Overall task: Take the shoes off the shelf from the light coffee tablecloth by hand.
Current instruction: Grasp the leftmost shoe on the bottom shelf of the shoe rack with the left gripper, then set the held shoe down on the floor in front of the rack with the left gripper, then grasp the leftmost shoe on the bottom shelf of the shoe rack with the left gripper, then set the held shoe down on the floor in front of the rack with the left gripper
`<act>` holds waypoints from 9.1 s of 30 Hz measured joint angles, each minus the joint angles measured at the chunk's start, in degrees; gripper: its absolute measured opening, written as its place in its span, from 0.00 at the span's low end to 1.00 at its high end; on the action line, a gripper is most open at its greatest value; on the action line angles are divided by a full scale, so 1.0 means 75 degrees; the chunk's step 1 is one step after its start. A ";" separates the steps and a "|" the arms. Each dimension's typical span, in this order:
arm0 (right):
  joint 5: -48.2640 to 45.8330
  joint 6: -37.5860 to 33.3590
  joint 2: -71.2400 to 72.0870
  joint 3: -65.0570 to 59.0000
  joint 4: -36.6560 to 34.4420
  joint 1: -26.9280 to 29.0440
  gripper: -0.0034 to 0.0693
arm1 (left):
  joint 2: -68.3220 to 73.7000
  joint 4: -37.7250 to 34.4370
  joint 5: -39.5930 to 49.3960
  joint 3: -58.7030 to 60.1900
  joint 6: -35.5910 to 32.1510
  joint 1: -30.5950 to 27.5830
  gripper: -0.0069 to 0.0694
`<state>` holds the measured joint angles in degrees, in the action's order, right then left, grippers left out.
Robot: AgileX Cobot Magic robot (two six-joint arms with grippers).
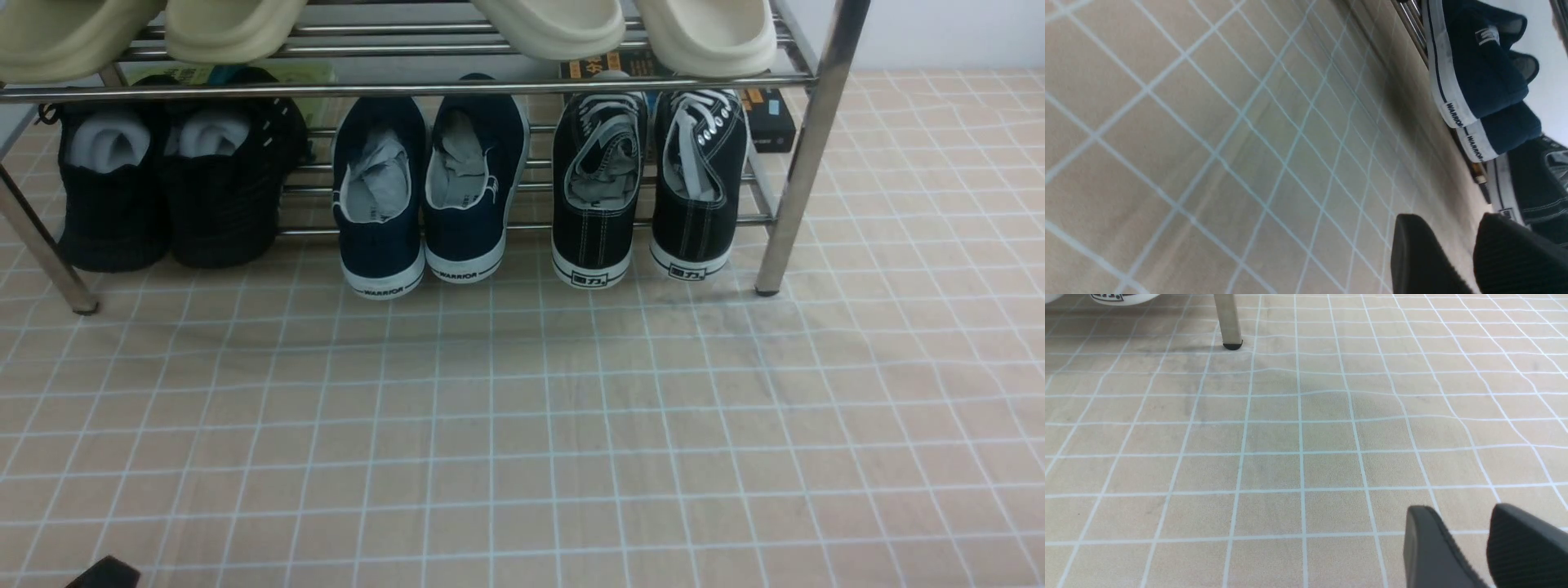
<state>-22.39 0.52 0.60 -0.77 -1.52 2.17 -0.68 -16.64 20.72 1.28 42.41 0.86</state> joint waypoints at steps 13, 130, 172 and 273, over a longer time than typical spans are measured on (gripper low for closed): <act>0.0000 0.0000 0.0000 0.0000 0.0000 0.0000 0.37 | 0.0591 0.0555 0.0168 -0.1878 -0.0179 0.0000 0.11; 0.0000 0.0000 0.0000 0.0000 0.0000 0.0000 0.37 | 0.7005 0.1278 0.4133 -0.6656 -0.1029 -0.1913 0.12; 0.0000 0.0000 0.0000 0.0000 0.0000 0.0000 0.37 | 0.7998 0.1401 0.0994 -0.5308 -0.0683 -0.1913 0.13; 0.0000 0.0000 0.0000 0.0000 -0.0003 0.0000 0.37 | 1.0446 -0.0505 0.6391 -1.0662 -0.4251 -0.1436 0.11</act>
<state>-22.39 0.52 0.60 -0.77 -1.54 2.17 77.67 -20.43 68.65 -78.68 10.53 -9.91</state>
